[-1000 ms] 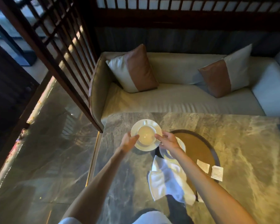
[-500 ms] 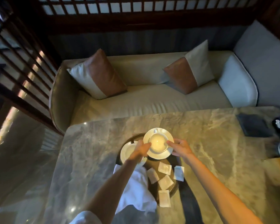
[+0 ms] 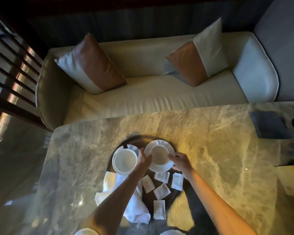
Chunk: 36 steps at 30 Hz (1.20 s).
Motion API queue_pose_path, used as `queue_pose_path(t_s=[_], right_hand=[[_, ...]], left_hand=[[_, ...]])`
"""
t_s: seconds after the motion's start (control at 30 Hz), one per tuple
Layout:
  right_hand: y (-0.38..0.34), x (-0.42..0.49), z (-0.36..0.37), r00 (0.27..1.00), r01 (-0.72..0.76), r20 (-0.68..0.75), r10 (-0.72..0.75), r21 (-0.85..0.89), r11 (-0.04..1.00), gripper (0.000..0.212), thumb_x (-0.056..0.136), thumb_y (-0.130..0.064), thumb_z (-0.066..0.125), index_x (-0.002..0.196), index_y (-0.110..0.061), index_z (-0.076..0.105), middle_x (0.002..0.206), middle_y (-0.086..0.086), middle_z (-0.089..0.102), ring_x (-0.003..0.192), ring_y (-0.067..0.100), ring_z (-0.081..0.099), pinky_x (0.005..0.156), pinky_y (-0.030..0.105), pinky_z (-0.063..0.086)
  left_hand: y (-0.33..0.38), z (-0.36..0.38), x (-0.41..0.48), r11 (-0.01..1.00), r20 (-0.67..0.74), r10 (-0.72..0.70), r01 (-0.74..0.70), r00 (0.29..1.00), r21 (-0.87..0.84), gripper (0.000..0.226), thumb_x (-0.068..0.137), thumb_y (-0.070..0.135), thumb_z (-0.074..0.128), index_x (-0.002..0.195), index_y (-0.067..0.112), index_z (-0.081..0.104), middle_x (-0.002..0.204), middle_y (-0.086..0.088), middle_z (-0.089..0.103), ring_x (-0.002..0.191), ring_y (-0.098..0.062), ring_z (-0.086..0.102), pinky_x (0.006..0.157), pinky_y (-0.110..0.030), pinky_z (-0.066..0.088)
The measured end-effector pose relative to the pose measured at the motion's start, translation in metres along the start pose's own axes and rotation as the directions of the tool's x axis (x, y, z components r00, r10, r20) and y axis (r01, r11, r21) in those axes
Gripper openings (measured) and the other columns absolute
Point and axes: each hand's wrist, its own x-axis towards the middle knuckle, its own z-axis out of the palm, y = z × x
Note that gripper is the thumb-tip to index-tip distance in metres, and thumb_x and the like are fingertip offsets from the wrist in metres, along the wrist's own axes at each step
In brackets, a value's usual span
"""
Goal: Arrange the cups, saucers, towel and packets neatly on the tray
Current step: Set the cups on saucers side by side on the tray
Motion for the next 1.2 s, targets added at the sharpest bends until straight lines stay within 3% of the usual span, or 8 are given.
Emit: queue_pose_path(t_s=[0.17, 0.27, 0.37, 0.47, 0.6, 0.67, 0.73, 1.2], right_hand=[[0.005, 0.004, 0.003, 1.000, -0.008, -0.030, 0.006, -0.050, 0.999, 0.038, 0.084, -0.035, 0.072, 0.111, -0.008, 0.068, 0.102, 0.015, 0.071, 0.100, 0.033, 0.067, 0.090, 0.053, 0.055], [0.006, 0.003, 0.003, 0.999, -0.005, -0.052, 0.001, -0.088, 0.996, 0.048, 0.084, -0.036, 0.071, 0.122, -0.009, 0.062, 0.110, 0.009, 0.068, 0.100, 0.028, 0.065, 0.087, 0.043, 0.057], [0.008, -0.001, 0.005, 0.995, 0.014, -0.094, -0.020, -0.062, 0.998, 0.059, 0.084, -0.036, 0.072, 0.133, -0.013, 0.050, 0.124, 0.006, 0.058, 0.112, 0.027, 0.060, 0.095, 0.045, 0.054], [0.011, -0.001, 0.005, 0.997, 0.038, -0.070, -0.040, -0.020, 0.999, 0.045, 0.087, -0.032, 0.070, 0.126, -0.015, 0.056, 0.125, 0.006, 0.059, 0.113, 0.028, 0.060, 0.097, 0.049, 0.053], [0.013, 0.001, 0.005, 0.998, 0.032, -0.060, -0.031, 0.013, 0.999, 0.034, 0.089, -0.025, 0.068, 0.119, -0.010, 0.066, 0.120, 0.010, 0.067, 0.106, 0.025, 0.064, 0.090, 0.038, 0.052], [0.014, 0.002, 0.006, 0.998, 0.019, -0.064, -0.015, 0.051, 0.999, 0.033, 0.088, -0.022, 0.069, 0.117, -0.007, 0.066, 0.118, 0.012, 0.067, 0.107, 0.026, 0.065, 0.095, 0.041, 0.054], [0.015, 0.003, 0.007, 0.998, 0.013, -0.063, -0.008, 0.076, 0.997, 0.032, 0.088, -0.020, 0.069, 0.117, -0.006, 0.067, 0.117, 0.015, 0.068, 0.109, 0.029, 0.065, 0.098, 0.046, 0.053], [0.024, 0.007, 0.014, 0.996, 0.060, -0.066, -0.053, 0.113, 0.992, 0.027, 0.091, -0.016, 0.064, 0.116, -0.006, 0.070, 0.115, 0.014, 0.071, 0.110, 0.028, 0.066, 0.103, 0.048, 0.050]], left_hand=[[-0.009, 0.011, 0.004, 1.000, -0.052, -0.023, 0.023, 0.998, -0.003, 0.048, 0.093, 0.016, 0.050, 0.139, 0.015, 0.035, 0.124, -0.006, 0.051, 0.103, -0.019, 0.048, 0.082, -0.031, 0.044], [-0.011, 0.015, 0.005, 0.996, -0.117, -0.071, 0.065, 0.991, -0.058, 0.042, 0.091, 0.017, 0.055, 0.131, 0.015, 0.042, 0.118, -0.008, 0.054, 0.100, -0.019, 0.050, 0.081, -0.032, 0.046], [-0.008, 0.017, 0.006, 0.982, -0.137, -0.146, 0.127, 0.980, -0.137, 0.044, 0.088, 0.015, 0.060, 0.128, 0.013, 0.044, 0.119, -0.011, 0.056, 0.100, -0.022, 0.052, 0.083, -0.035, 0.049], [-0.003, 0.021, 0.007, 0.975, -0.162, -0.166, 0.138, 0.973, -0.171, 0.041, 0.088, 0.016, 0.059, 0.127, 0.015, 0.049, 0.120, -0.010, 0.058, 0.106, -0.025, 0.054, 0.092, -0.039, 0.048], [-0.007, 0.028, 0.005, 0.984, -0.203, -0.112, 0.079, 0.973, -0.163, 0.028, 0.092, 0.018, 0.055, 0.118, 0.014, 0.063, 0.121, -0.011, 0.065, 0.111, -0.030, 0.060, 0.096, -0.042, 0.050], [-0.010, 0.031, 0.005, 0.983, -0.239, -0.099, 0.057, 0.966, -0.176, 0.024, 0.092, 0.014, 0.053, 0.113, 0.013, 0.066, 0.121, -0.013, 0.063, 0.111, -0.030, 0.058, 0.096, -0.041, 0.050], [-0.013, 0.033, 0.006, 0.984, -0.257, -0.091, 0.048, 0.962, -0.170, 0.021, 0.093, 0.012, 0.052, 0.110, 0.013, 0.065, 0.122, -0.014, 0.059, 0.111, -0.030, 0.056, 0.101, -0.043, 0.049], [-0.020, 0.032, 0.012, 0.995, -0.229, -0.059, 0.039, 0.972, -0.094, 0.024, 0.096, 0.010, 0.049, 0.117, 0.008, 0.059, 0.124, -0.014, 0.056, 0.112, -0.028, 0.055, 0.103, -0.043, 0.048]])
